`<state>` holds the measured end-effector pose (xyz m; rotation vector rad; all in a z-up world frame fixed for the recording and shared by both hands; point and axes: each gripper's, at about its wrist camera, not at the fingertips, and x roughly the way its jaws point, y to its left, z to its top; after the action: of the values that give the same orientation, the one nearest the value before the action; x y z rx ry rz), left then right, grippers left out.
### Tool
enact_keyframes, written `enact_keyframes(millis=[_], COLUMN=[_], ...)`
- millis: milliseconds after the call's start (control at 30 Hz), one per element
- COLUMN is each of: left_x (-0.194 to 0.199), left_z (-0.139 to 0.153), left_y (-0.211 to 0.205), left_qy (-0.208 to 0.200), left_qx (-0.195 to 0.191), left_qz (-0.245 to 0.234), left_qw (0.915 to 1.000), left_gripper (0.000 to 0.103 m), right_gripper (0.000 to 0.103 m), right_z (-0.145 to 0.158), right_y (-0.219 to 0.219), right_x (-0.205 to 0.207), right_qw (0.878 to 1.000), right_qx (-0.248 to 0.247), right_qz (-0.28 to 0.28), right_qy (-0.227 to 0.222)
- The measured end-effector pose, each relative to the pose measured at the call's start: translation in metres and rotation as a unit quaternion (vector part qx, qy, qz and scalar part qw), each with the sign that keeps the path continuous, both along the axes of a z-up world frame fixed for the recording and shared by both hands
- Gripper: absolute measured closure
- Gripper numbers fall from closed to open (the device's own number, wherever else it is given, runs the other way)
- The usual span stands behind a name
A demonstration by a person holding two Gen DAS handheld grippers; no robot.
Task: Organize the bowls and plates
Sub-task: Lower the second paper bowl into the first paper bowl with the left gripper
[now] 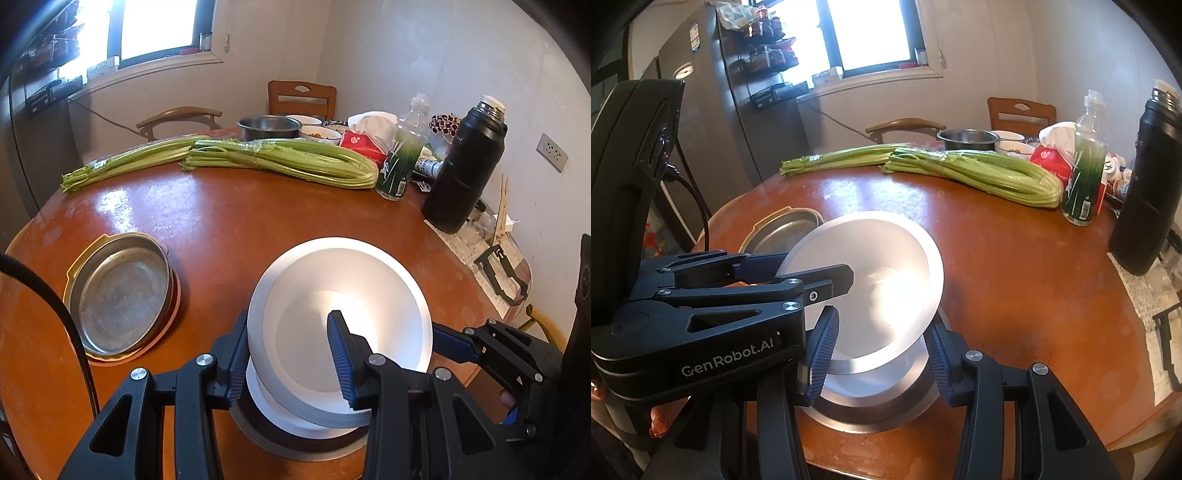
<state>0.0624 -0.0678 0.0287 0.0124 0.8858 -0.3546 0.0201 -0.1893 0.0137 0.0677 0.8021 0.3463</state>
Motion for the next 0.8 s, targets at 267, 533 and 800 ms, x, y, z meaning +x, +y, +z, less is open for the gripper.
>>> enact_keyframes(millis=[267,533,800], left_x=[-0.005,-0.007,-0.004], left_z=[-0.009,-0.014,-0.024], left_y=[0.000,-0.004,-0.003], left_qy=[0.006,0.009,0.022], left_qx=[0.000,0.009,0.014], left_qz=[0.001,-0.001,0.001], left_qw=[1.0000,0.9999,0.9997], left_gripper=[0.063,0.063,0.063], right_gripper=[0.054,0.054,0.054], right_z=[-0.005,-0.012,-0.023], right_y=[0.001,0.000,0.003], right_x=[-0.003,-0.006,-0.003], right_qw=[1.000,1.000,0.999], right_qx=[-0.007,-0.007,-0.008], right_qz=[0.008,0.012,0.015], right_qy=[0.009,0.016,0.029])
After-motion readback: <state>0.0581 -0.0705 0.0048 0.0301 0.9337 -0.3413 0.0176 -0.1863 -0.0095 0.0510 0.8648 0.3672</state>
